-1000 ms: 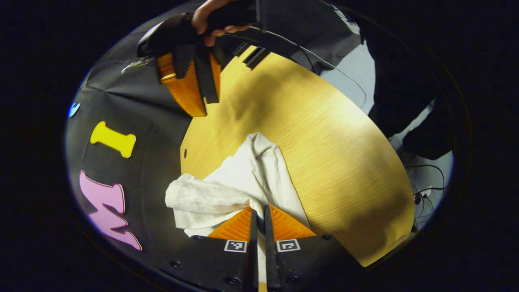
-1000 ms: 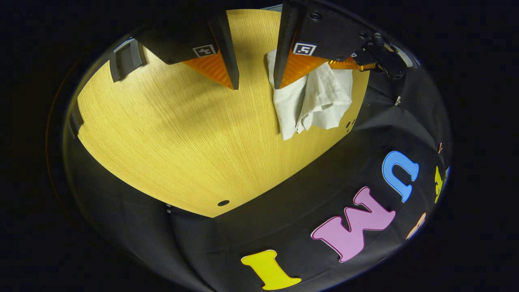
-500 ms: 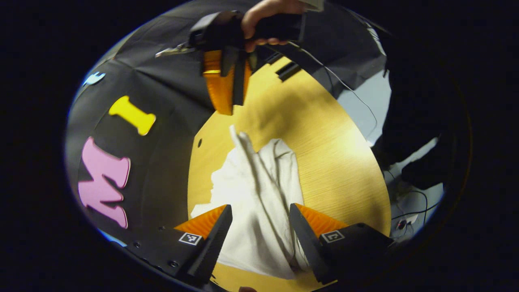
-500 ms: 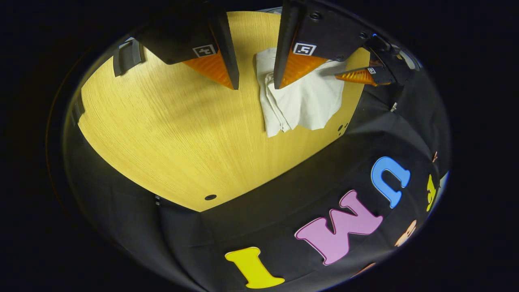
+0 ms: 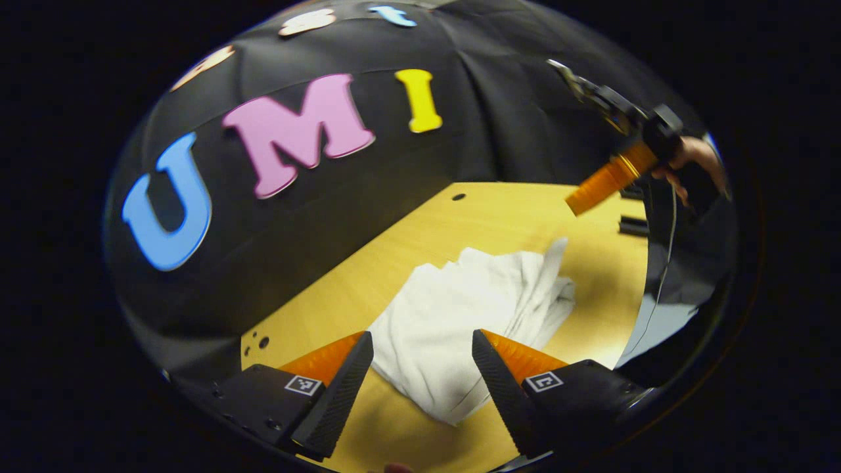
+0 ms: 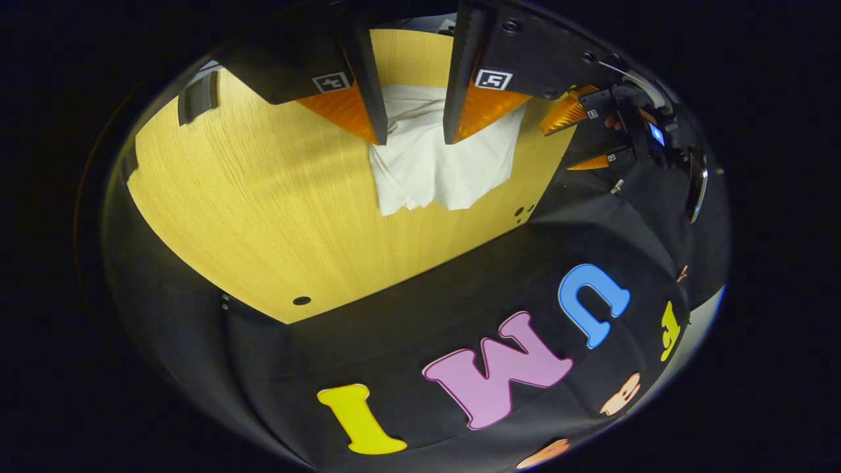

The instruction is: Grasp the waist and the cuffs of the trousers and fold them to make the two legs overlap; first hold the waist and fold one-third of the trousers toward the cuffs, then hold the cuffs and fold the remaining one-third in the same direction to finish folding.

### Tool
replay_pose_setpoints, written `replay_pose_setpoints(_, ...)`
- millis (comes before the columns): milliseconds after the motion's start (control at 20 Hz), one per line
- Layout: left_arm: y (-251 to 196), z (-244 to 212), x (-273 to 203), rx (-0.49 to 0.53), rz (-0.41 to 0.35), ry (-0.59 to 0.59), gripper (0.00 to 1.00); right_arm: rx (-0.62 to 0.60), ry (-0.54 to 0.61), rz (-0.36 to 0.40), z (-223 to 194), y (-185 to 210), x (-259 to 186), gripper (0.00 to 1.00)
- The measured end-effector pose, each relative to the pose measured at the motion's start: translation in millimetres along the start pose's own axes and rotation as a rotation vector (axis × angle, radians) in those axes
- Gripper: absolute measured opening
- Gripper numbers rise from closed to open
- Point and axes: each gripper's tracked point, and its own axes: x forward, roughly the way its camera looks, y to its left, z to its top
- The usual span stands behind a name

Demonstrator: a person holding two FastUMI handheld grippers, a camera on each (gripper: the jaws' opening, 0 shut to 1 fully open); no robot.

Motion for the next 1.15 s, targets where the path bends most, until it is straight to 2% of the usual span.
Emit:
replay_pose_setpoints(50,4,4,-4,-0.096,0.014,-0.019,0.96,-0.007,-0.007,0.007,3,8,-3,0.58)
replay_pose_setpoints(250,3,6,-18,-0.452,0.030,-0.068,0.98,-0.034,-0.046,0.043,15,46,-17,0.61)
replay_pose_setpoints(400,7,11,-30,-0.619,0.041,-0.084,0.96,-0.089,-0.067,0.040,16,67,-23,0.75)
replay_pose_setpoints(450,8,9,-32,-0.646,0.053,-0.078,0.96,-0.109,-0.072,0.033,16,72,-24,0.80)
replay_pose_setpoints(550,4,5,-36,-0.674,0.063,-0.055,0.96,-0.143,-0.065,0.029,10,85,-25,0.81)
replay_pose_setpoints(600,3,3,-41,-0.684,0.066,-0.044,0.96,-0.165,-0.066,0.034,10,92,-21,1.00)
replay_pose_setpoints(800,-5,-3,-46,-0.701,0.063,0.005,0.96,-0.219,-0.050,0.059,-8,117,-14,0.99)
replay_pose_setpoints(1000,6,-23,-67,-0.713,0.112,0.045,0.96,-0.215,0.035,0.076,-35,129,0,0.99)
replay_pose_setpoints(1150,15,-28,-79,-0.738,0.135,0.052,0.95,-0.241,0.063,0.084,-39,137,8,0.99)
